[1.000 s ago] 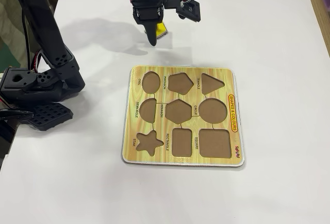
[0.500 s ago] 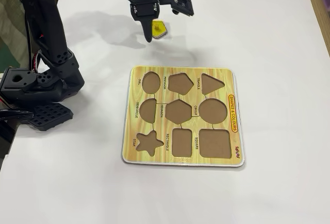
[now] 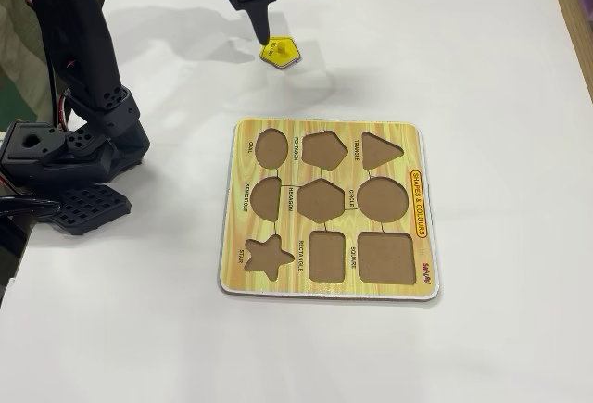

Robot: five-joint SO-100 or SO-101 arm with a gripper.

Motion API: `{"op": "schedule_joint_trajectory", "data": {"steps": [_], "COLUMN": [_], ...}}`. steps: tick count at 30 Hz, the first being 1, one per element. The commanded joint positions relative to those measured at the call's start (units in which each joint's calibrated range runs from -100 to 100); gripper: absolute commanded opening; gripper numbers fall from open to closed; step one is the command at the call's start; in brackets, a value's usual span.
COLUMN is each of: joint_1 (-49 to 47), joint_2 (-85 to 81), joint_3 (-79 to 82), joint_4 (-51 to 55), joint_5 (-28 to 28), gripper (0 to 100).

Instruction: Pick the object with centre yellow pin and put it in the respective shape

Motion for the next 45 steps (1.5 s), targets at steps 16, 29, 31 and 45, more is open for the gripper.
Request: {"op": "schedule_joint_trajectory", "data": {"steps": [16, 29, 31, 45], "joint_1": [0.87, 3.79, 4.48, 6.24], "joint_2": [5.07, 5.07, 5.07, 5.15], "joint_3": [-2.43, -1.98, -1.98, -1.98], "joint_4": [-7.08, -8.9, -8.9, -8.98], "joint_5": [-2.32, -2.37, -2.37, -2.37], "gripper": [16, 16, 16, 15]}}
